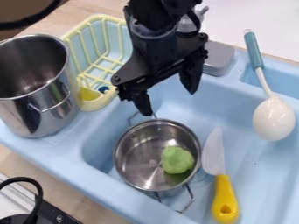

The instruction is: Moved the green object to the top right

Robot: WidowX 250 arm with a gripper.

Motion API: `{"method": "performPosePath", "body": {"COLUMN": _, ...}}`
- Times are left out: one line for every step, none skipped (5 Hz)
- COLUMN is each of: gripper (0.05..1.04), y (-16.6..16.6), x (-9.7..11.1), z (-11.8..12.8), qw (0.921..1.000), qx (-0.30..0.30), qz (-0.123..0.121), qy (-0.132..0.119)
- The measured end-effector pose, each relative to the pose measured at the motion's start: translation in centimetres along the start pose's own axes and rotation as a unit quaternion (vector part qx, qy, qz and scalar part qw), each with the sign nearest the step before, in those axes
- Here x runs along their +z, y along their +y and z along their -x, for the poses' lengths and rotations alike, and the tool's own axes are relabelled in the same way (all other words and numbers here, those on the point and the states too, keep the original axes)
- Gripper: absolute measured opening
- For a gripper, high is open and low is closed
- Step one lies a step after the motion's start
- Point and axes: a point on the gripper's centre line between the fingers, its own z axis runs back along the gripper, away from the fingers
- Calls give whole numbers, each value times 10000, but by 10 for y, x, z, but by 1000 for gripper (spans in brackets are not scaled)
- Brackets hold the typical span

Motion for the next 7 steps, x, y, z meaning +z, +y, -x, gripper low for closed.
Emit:
{"method": "performPosePath", "body": {"gripper": 995, "y": 5, "x": -4, "z": 4, "qw": 9999, "qx": -41, "qz": -83, "qy": 65}}
{"method": "performPosePath", "body": {"gripper": 995, "y": 7, "x": -6, "z": 9, "qw": 9986, "qx": -462, "qz": -101, "qy": 225}}
{"method": "performPosePath", "body": {"gripper": 995, "y": 12, "x": -7, "z": 17, "qw": 9944, "qx": -928, "qz": -88, "qy": 499}}
{"method": "performPosePath", "body": {"gripper": 995, "y": 15, "x": -7, "z": 24, "qw": 9860, "qx": -1482, "qz": -1, "qy": 765}}
{"method": "performPosePath", "body": {"gripper": 995, "y": 21, "x": -10, "z": 29, "qw": 9779, "qx": -1913, "qz": -25, "qy": 845}}
{"method": "performPosePath", "body": {"gripper": 995, "y": 27, "x": -7, "z": 30, "qw": 9752, "qx": -2064, "qz": -69, "qy": 790}}
{"method": "performPosePath", "body": {"gripper": 995, "y": 32, "x": -10, "z": 28, "qw": 9747, "qx": -2093, "qz": -113, "qy": 773}}
